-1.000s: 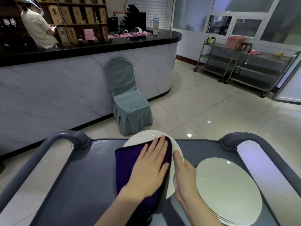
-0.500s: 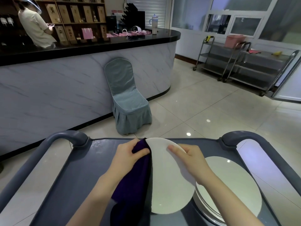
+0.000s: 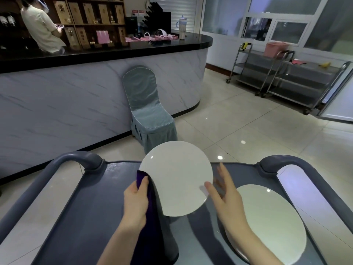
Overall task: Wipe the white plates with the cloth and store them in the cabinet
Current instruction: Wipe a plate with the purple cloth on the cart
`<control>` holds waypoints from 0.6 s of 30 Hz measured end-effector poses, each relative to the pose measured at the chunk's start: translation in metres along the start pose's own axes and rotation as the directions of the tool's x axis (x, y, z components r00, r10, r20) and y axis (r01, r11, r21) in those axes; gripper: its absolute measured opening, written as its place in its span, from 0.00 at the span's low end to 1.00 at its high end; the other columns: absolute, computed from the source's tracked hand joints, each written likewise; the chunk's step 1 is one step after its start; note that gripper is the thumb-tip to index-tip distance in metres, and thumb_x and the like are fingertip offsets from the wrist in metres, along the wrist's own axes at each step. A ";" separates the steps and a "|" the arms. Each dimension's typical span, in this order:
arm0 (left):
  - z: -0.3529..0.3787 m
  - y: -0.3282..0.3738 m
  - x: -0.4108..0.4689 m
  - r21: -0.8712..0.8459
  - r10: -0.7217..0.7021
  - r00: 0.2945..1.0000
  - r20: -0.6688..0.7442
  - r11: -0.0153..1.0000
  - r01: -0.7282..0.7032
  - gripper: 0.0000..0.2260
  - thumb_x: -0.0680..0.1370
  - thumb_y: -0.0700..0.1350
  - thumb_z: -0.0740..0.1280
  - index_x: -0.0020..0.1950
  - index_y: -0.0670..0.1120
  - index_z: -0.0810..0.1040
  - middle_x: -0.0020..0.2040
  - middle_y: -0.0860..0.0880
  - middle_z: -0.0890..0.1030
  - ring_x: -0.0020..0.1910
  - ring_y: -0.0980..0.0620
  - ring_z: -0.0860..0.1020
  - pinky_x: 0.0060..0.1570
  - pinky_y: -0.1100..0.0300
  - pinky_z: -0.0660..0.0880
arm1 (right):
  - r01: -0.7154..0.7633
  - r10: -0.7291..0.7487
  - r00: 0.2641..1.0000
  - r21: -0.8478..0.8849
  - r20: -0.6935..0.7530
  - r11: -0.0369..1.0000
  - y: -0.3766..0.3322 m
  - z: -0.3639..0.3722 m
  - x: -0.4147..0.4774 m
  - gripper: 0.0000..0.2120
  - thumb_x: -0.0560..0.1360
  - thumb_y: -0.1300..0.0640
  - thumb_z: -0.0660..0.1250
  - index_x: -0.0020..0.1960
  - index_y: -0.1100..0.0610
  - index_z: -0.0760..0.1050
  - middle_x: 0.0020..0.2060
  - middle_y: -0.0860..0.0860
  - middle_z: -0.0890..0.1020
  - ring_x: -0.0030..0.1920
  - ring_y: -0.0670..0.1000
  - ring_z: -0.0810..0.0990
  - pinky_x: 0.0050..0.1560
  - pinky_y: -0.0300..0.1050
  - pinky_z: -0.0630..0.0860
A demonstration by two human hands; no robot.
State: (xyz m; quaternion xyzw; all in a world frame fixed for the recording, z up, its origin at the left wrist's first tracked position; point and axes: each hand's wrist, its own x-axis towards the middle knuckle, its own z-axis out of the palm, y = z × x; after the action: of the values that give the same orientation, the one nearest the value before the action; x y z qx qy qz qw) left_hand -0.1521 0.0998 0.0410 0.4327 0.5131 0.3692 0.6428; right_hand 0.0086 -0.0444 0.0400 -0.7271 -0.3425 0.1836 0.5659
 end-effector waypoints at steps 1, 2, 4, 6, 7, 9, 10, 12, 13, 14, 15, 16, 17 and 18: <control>-0.004 0.005 0.005 0.021 0.002 1.000 0.001 1.000 -0.002 0.12 0.82 0.44 0.63 0.45 0.38 0.80 0.41 0.44 0.83 0.40 0.48 0.77 0.39 0.56 0.73 | 0.177 -0.159 0.982 -0.199 0.104 0.964 0.003 -0.010 0.002 0.35 0.75 0.41 0.68 0.78 0.44 0.59 0.73 0.35 0.65 0.75 0.41 0.63 0.74 0.43 0.61; -0.007 0.009 0.009 0.048 -0.013 1.000 0.004 0.999 0.013 0.13 0.82 0.44 0.63 0.45 0.38 0.80 0.41 0.42 0.82 0.41 0.47 0.77 0.39 0.56 0.72 | 0.411 -0.323 0.907 -0.403 0.270 0.818 0.006 -0.017 0.005 0.37 0.75 0.38 0.68 0.79 0.46 0.58 0.77 0.40 0.60 0.78 0.44 0.57 0.77 0.45 0.56; -0.008 0.018 0.014 0.115 -0.039 0.999 0.036 0.993 0.035 0.14 0.82 0.46 0.62 0.45 0.37 0.80 0.41 0.41 0.83 0.38 0.47 0.76 0.37 0.57 0.72 | 0.765 -0.485 0.642 -0.538 0.595 0.354 0.014 -0.022 0.013 0.34 0.76 0.36 0.65 0.78 0.49 0.63 0.79 0.48 0.59 0.79 0.51 0.56 0.78 0.53 0.53; -0.007 0.025 0.015 0.199 -0.041 0.995 0.094 0.980 0.022 0.15 0.83 0.47 0.62 0.43 0.38 0.81 0.38 0.44 0.82 0.34 0.50 0.76 0.34 0.59 0.71 | 0.864 -0.509 0.486 -0.480 0.710 0.154 0.016 -0.016 0.019 0.23 0.80 0.46 0.62 0.73 0.51 0.70 0.75 0.51 0.68 0.76 0.55 0.65 0.75 0.54 0.61; -0.005 0.028 0.015 0.228 -0.038 0.992 0.121 0.974 0.009 0.15 0.83 0.47 0.62 0.43 0.39 0.81 0.38 0.45 0.83 0.34 0.51 0.76 0.33 0.59 0.71 | 0.883 -0.550 0.444 -0.450 0.708 0.133 0.013 -0.012 0.021 0.19 0.80 0.54 0.61 0.70 0.53 0.74 0.72 0.52 0.73 0.72 0.56 0.71 0.71 0.53 0.67; -0.004 0.032 0.016 0.202 -0.074 0.987 0.142 0.978 0.044 0.14 0.82 0.47 0.62 0.43 0.41 0.82 0.40 0.45 0.85 0.36 0.50 0.79 0.36 0.58 0.74 | 0.896 -0.634 0.402 -0.427 0.661 0.122 0.007 -0.007 0.023 0.17 0.79 0.62 0.61 0.65 0.54 0.79 0.66 0.52 0.79 0.66 0.56 0.78 0.62 0.50 0.77; -0.004 0.035 0.015 0.142 -0.109 0.982 0.152 0.986 0.088 0.13 0.82 0.46 0.63 0.45 0.41 0.82 0.40 0.44 0.85 0.37 0.49 0.80 0.38 0.57 0.75 | 0.892 -0.659 0.404 -0.431 0.634 0.133 0.004 -0.006 0.023 0.16 0.79 0.61 0.61 0.64 0.54 0.80 0.64 0.51 0.80 0.64 0.55 0.79 0.58 0.49 0.79; -0.001 0.041 0.012 -0.020 -0.159 0.975 0.155 0.986 0.164 0.11 0.81 0.45 0.65 0.45 0.41 0.82 0.35 0.45 0.85 0.37 0.47 0.80 0.38 0.56 0.74 | 0.857 -0.651 0.495 -0.446 0.575 0.257 -0.002 -0.004 0.021 0.15 0.81 0.55 0.60 0.63 0.51 0.80 0.63 0.48 0.81 0.62 0.51 0.81 0.53 0.47 0.82; 0.004 0.042 0.011 -0.092 -0.166 0.976 0.142 0.979 0.180 0.10 0.80 0.45 0.66 0.44 0.40 0.81 0.33 0.45 0.83 0.37 0.47 0.79 0.37 0.56 0.73 | 0.817 -0.617 0.571 -0.451 0.541 0.360 -0.005 -0.002 0.018 0.15 0.82 0.51 0.59 0.64 0.49 0.79 0.63 0.45 0.81 0.62 0.48 0.81 0.52 0.46 0.82; 0.008 0.043 0.007 -0.149 -0.161 0.979 0.125 0.973 0.179 0.10 0.80 0.46 0.65 0.45 0.40 0.80 0.34 0.45 0.82 0.36 0.47 0.78 0.37 0.56 0.73 | 0.755 -0.563 0.656 -0.444 0.503 0.482 -0.012 0.000 0.014 0.16 0.82 0.47 0.58 0.66 0.47 0.78 0.63 0.41 0.81 0.63 0.44 0.80 0.53 0.44 0.82; 0.016 0.040 0.004 -0.169 -0.140 0.980 0.144 0.972 0.164 0.12 0.82 0.47 0.63 0.49 0.39 0.79 0.37 0.46 0.81 0.38 0.48 0.78 0.40 0.56 0.75 | 0.679 -0.497 0.730 -0.413 0.469 0.607 -0.020 0.004 0.010 0.17 0.82 0.44 0.58 0.67 0.45 0.77 0.62 0.35 0.79 0.62 0.40 0.79 0.54 0.41 0.80; 0.025 0.033 0.001 -0.187 -0.107 0.977 0.186 0.972 0.142 0.14 0.83 0.51 0.61 0.53 0.40 0.78 0.41 0.46 0.82 0.42 0.49 0.79 0.45 0.56 0.76 | 0.585 -0.426 0.795 -0.356 0.433 0.729 -0.031 0.007 0.006 0.16 0.82 0.44 0.59 0.66 0.44 0.77 0.58 0.28 0.79 0.58 0.35 0.79 0.53 0.36 0.77; 0.032 0.027 -0.003 -0.169 -0.091 0.969 0.230 0.977 0.132 0.17 0.83 0.56 0.59 0.57 0.44 0.78 0.47 0.46 0.83 0.48 0.50 0.80 0.53 0.54 0.76 | 0.490 -0.364 0.843 -0.284 0.397 0.824 -0.040 0.011 0.002 0.12 0.82 0.47 0.60 0.61 0.44 0.80 0.50 0.24 0.79 0.51 0.33 0.80 0.49 0.30 0.73; 0.040 0.014 -0.002 -0.113 -0.077 0.957 0.279 0.987 0.112 0.20 0.82 0.62 0.57 0.64 0.50 0.77 0.57 0.46 0.82 0.56 0.51 0.79 0.61 0.52 0.73 | 0.397 -0.306 0.878 -0.203 0.367 0.895 -0.046 0.015 -0.001 0.10 0.82 0.52 0.62 0.53 0.43 0.81 0.40 0.24 0.78 0.43 0.33 0.79 0.45 0.28 0.70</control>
State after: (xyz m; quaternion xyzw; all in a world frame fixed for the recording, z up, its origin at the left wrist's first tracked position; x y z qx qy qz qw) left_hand -0.1142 0.0962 0.0586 0.4125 0.4147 0.3068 0.7509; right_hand -0.0155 -0.0290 0.0791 -0.6823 -0.5803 0.1456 0.4201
